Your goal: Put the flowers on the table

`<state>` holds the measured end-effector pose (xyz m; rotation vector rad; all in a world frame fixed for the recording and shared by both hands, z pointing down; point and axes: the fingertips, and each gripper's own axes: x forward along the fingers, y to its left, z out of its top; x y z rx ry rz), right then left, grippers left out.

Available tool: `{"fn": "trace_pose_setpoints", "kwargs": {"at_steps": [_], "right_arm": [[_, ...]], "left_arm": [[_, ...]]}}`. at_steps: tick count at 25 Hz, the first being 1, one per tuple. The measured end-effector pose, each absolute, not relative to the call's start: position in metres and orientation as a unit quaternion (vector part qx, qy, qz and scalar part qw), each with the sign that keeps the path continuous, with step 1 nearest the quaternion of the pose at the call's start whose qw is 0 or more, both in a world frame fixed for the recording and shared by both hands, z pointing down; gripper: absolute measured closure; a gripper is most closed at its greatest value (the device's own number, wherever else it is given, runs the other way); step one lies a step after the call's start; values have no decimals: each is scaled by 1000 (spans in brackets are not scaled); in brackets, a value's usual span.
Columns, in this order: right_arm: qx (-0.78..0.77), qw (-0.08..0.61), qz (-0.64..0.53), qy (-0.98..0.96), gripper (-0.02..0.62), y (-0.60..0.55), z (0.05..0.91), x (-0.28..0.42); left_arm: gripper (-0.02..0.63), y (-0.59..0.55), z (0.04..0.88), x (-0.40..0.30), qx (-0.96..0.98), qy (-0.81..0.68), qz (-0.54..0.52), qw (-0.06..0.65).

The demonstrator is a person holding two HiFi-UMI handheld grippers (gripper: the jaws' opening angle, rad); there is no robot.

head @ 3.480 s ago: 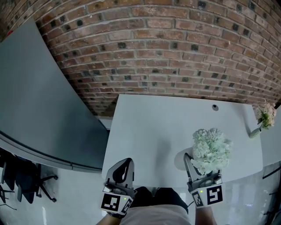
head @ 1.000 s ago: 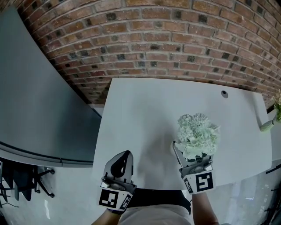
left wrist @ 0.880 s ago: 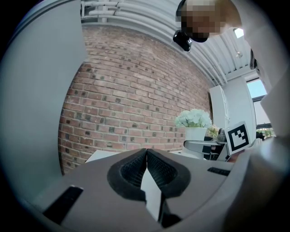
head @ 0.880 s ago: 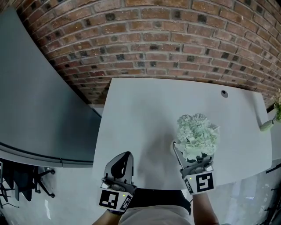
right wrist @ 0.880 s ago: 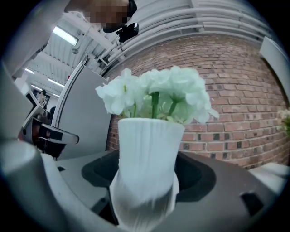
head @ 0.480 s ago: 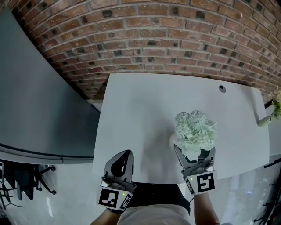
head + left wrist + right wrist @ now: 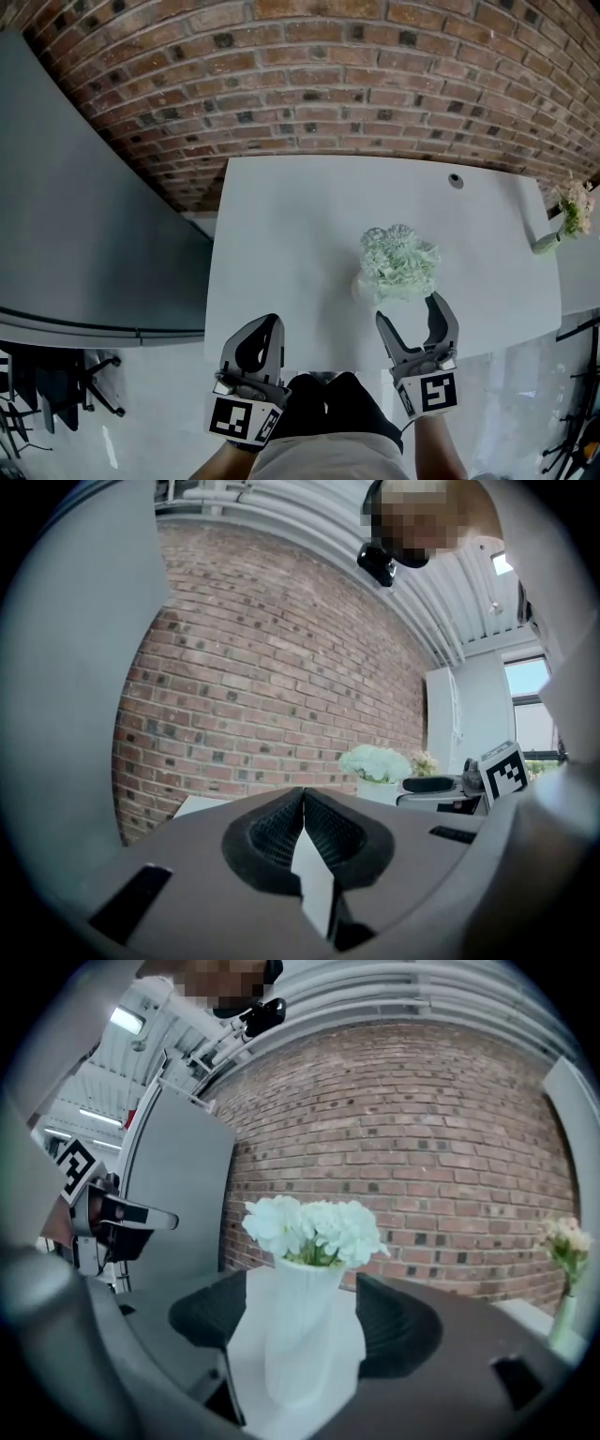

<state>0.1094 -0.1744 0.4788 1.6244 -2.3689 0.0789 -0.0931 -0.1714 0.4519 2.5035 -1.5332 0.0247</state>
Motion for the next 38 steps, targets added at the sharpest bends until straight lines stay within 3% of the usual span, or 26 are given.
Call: {"fn": "trace_pose_setpoints", "kwargs": {"at_steps": [5,8,11,15,29,38], "right_arm": [[576,109,27,-810,227,-151,447,108],[588,104,12,-802,373,-137,422,109],[599,91,18,-795,411,-128,400,109],[605,97,-11,-790,557,-119,376,105],[592,38,-8,-805,578,-104,314,103],[574,43,-19,-818,579,-98,305,113]], "left_arm": [[598,-159,427,-92,855,-508,4,104],[598,-151,409,-91,858,-502,0,104],[598,-144,390,-88,864,-493,-8,99],[598,-133,373,-91,868,-487,-20,94],[598,-110,341,-83,871,-483,-42,80],[598,-103,333,-66,869,-489,-46,69]]}}
